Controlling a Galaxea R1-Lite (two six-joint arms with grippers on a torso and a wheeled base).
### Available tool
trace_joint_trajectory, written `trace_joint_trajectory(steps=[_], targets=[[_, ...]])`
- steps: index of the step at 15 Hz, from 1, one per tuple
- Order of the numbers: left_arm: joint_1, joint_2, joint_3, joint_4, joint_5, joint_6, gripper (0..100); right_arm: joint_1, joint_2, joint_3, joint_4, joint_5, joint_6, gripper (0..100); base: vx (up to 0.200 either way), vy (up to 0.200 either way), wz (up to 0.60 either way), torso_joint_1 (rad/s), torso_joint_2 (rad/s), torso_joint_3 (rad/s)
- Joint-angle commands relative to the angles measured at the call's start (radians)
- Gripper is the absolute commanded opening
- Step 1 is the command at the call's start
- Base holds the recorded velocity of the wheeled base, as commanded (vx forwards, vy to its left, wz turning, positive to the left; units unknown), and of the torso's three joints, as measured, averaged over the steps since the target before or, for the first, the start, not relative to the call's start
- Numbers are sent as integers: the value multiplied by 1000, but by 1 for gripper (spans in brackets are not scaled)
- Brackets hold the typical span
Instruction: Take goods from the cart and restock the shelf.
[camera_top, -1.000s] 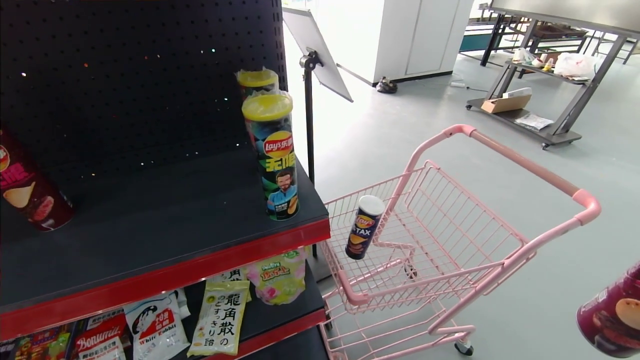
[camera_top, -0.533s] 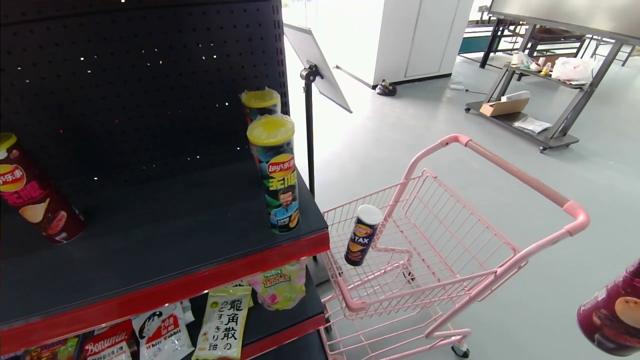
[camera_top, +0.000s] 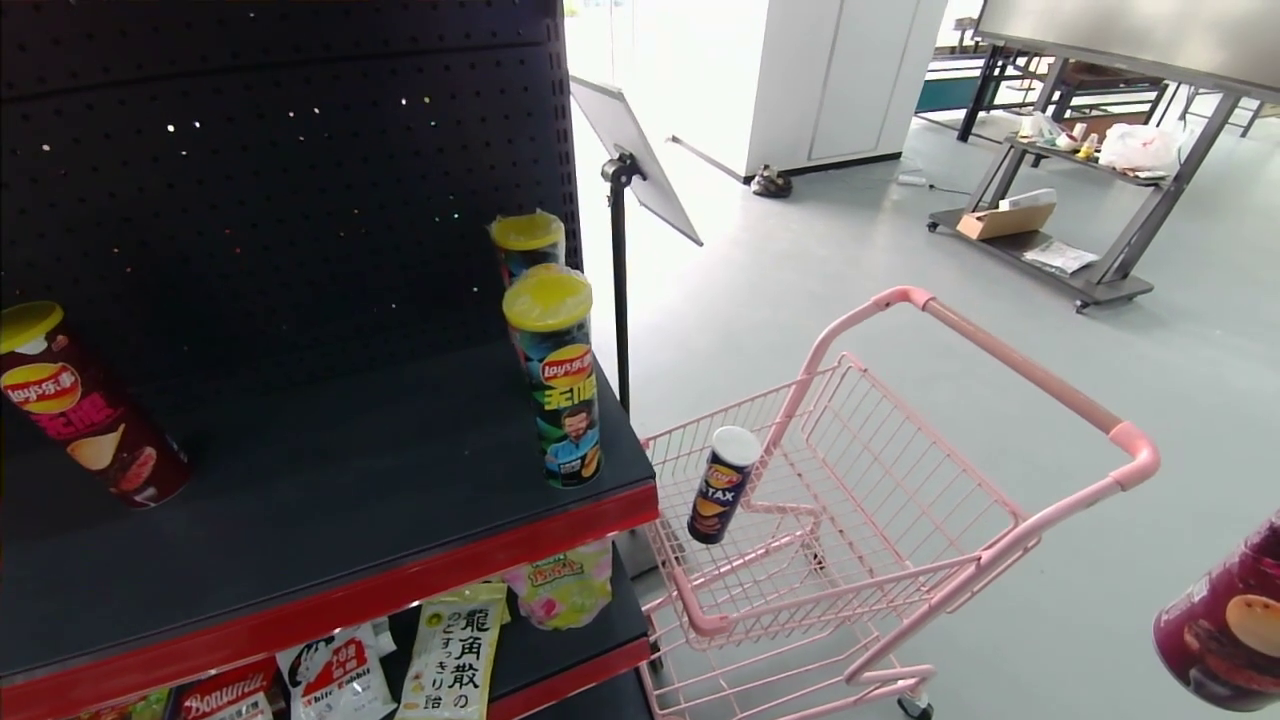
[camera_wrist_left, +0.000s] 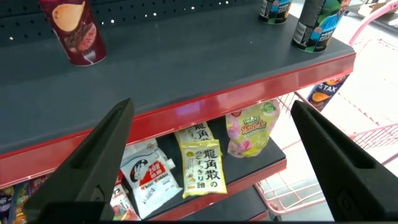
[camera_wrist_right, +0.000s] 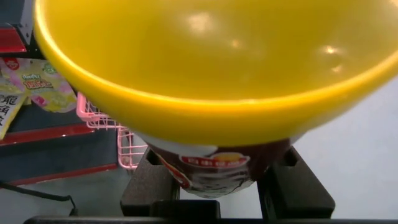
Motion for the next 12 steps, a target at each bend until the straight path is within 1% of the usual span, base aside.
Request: trace_joint_trajectory(steps=[1,10,12], targets=[[-1,0,0,1,0,1,100,-1,3,4,1,0,-3,0,0,0,0,0,0,0],[0,0,-1,1,0,0,100,-1,-8,27,-2,-3,-5,0,0,0,600,6,0,-4],[0,0,-1,1,0,1,100,-1,-34,50,-9,-1,-6,0,0,0,0,0,0,0]])
